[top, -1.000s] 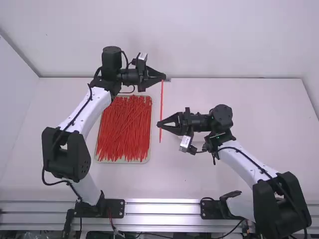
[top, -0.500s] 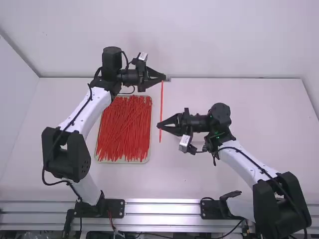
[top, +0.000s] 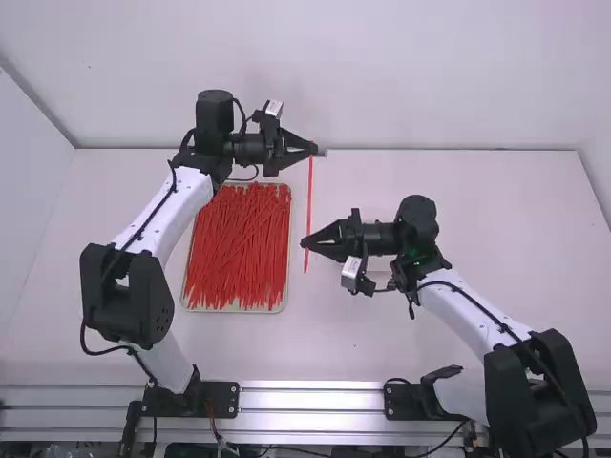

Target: Fasten the cable tie

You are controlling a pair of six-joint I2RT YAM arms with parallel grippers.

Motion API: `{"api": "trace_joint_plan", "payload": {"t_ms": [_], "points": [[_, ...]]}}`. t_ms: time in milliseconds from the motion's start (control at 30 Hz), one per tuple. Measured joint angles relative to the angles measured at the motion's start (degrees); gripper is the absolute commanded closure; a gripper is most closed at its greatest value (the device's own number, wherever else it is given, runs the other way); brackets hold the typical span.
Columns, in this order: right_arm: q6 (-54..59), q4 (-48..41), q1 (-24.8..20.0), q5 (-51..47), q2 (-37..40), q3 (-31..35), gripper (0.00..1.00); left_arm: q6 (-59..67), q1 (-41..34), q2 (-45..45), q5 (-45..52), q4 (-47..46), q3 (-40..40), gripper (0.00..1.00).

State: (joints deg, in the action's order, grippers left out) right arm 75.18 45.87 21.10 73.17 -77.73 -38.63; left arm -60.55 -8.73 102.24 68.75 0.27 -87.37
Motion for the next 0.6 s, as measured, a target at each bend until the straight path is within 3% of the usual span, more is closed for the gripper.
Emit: {"api": "trace_joint_plan", "payload": {"t_ms": [600], "points": [[-1.88, 0.33, -3.54, 5.57, 0.0, -0.04, 1.0, 1.73, -0.02, 0.0, 1.92, 4.33, -0.02, 0.98]]}}
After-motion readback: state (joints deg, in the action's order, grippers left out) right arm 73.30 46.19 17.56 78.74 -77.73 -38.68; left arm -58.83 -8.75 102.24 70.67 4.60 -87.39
